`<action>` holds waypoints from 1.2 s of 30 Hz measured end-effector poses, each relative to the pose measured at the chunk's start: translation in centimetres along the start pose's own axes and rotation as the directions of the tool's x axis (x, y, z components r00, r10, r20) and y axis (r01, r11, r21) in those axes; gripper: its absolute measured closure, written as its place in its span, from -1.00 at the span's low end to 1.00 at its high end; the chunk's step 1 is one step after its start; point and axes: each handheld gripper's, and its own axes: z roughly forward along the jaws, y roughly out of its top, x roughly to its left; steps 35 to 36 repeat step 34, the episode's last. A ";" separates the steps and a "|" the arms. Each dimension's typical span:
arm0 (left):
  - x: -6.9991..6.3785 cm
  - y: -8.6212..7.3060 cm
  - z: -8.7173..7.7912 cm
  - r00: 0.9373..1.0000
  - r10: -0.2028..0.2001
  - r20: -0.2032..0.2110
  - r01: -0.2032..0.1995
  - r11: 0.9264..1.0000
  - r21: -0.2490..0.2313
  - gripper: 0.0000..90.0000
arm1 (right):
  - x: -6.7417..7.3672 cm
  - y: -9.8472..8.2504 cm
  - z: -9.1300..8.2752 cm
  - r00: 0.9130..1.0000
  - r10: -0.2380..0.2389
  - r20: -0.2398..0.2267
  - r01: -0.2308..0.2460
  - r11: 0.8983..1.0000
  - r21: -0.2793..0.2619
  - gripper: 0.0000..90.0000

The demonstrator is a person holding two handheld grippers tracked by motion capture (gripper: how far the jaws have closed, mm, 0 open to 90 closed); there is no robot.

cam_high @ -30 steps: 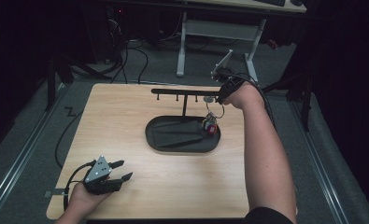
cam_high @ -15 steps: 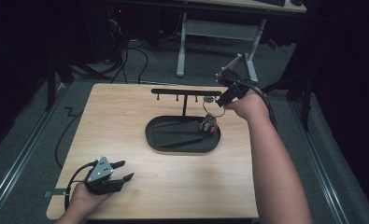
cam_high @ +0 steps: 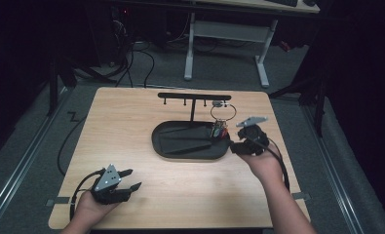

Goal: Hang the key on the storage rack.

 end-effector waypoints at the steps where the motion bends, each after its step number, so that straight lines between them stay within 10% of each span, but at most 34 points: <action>1: 0.0 0.0 0.1 1.000 -0.002 0.000 0.002 1.000 0.001 -0.06 | 0.4 -1.1 0.2 1.000 0.015 -0.009 -0.015 1.000 -0.017 -0.22; 12: 0.2 -0.3 0.6 1.000 -0.027 0.009 0.027 1.000 0.014 -0.06 | 4.6 -12.7 2.1 0.980 0.198 -0.004 -0.194 0.958 -0.210 -0.42; 36: 0.6 -0.3 0.1 0.999 -0.048 0.010 0.048 0.999 0.002 -0.07 | 4.4 -13.7 2.0 0.979 0.205 0.025 -0.193 0.953 -0.235 -0.43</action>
